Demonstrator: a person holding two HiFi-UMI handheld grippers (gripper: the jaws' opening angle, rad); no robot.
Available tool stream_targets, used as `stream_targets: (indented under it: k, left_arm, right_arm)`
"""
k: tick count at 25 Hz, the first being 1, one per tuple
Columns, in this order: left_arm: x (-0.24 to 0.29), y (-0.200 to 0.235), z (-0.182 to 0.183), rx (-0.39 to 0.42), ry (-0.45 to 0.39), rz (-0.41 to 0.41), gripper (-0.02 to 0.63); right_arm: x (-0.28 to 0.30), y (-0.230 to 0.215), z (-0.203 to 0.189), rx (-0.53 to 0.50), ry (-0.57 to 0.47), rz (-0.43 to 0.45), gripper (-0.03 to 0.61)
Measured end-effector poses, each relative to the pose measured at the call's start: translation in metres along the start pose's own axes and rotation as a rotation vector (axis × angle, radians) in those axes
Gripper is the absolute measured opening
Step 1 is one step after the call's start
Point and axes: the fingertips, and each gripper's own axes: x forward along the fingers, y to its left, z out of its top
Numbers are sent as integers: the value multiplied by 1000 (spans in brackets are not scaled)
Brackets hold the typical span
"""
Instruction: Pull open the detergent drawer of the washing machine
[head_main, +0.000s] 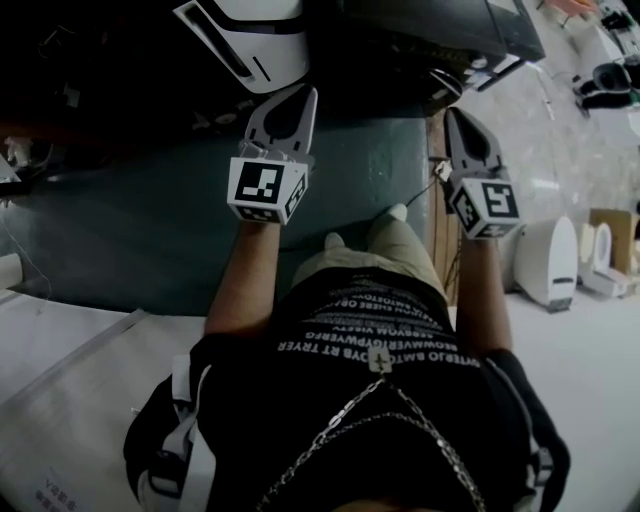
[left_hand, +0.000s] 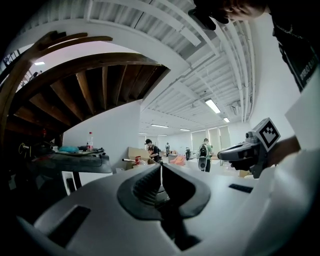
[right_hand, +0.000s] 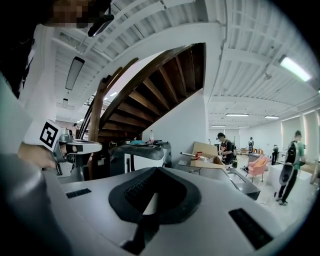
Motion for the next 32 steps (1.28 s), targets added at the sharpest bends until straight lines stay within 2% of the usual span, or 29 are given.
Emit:
stream_targets:
  k: [4, 9, 20, 32]
  left_arm:
    - [18, 0, -6, -4, 16, -17, 9]
    - [46, 5, -14, -6, 39, -13, 9]
    - [133, 11, -21, -32, 86, -11, 9]
    - [216, 10, -17, -22, 130, 10, 9]
  right_arm:
    - [10, -7, -6, 29, 10, 10, 2]
    - [35, -17, -10, 16, 18, 47, 2]
    - [106, -62, -14, 24, 47, 119, 2]
    - [151, -118, -5, 31, 58, 190, 2]
